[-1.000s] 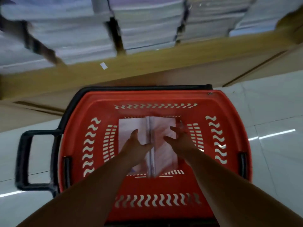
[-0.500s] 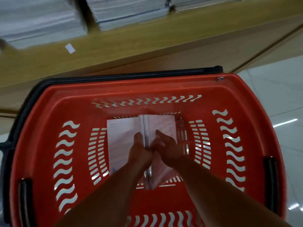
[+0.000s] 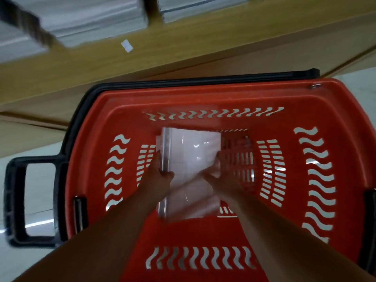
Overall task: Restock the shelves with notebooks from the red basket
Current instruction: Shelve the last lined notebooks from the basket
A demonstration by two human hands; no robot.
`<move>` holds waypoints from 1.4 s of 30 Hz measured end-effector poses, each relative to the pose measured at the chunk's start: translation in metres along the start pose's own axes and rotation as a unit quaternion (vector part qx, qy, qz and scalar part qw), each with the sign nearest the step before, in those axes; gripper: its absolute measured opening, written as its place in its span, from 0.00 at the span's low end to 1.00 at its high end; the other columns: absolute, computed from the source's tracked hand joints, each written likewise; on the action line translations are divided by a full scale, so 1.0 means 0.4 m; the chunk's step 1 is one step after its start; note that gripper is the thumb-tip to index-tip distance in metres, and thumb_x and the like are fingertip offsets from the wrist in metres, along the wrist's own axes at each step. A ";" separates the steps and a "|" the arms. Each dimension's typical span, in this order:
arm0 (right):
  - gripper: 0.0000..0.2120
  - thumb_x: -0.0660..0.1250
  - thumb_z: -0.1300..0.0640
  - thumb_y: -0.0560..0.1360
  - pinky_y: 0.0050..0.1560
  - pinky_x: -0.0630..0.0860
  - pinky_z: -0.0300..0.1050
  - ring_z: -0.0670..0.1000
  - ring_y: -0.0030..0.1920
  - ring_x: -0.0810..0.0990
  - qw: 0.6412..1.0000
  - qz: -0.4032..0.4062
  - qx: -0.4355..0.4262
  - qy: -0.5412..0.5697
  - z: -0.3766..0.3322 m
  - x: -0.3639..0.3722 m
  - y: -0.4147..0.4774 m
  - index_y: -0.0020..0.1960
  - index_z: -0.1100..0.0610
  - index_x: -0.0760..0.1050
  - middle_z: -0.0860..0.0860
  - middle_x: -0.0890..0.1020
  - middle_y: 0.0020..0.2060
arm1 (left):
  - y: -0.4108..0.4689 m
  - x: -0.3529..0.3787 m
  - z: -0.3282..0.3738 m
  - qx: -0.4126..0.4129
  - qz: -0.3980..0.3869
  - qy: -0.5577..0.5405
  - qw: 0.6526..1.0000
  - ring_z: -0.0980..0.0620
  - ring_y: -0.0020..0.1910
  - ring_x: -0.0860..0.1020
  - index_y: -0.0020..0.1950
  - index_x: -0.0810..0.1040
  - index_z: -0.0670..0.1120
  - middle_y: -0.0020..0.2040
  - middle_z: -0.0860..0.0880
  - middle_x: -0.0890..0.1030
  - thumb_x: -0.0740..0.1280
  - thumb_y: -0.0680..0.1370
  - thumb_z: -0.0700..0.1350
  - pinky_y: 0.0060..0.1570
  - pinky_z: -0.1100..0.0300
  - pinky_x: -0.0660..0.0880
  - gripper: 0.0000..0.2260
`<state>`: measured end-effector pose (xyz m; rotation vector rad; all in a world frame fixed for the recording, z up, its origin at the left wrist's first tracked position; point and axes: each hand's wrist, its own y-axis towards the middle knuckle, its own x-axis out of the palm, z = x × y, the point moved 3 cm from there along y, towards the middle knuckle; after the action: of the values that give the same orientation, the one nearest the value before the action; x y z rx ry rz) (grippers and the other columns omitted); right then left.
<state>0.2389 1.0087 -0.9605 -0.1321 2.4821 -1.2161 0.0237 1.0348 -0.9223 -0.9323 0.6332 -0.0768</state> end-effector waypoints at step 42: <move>0.37 0.58 0.37 0.82 0.83 0.52 0.56 0.53 0.82 0.57 0.998 0.053 -0.027 0.014 0.049 0.010 0.073 0.85 0.46 0.46 0.50 0.58 0.82 | 0.102 0.109 -0.102 -0.033 0.005 -0.157 0.987 0.42 0.75 0.69 0.81 0.61 0.61 0.78 0.53 0.70 0.70 0.71 0.68 0.71 0.34 0.68 0.40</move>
<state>0.2446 1.0112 -0.9954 0.0022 2.5132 -1.1164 0.0291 1.0159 -0.9918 -0.9813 0.3488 0.0994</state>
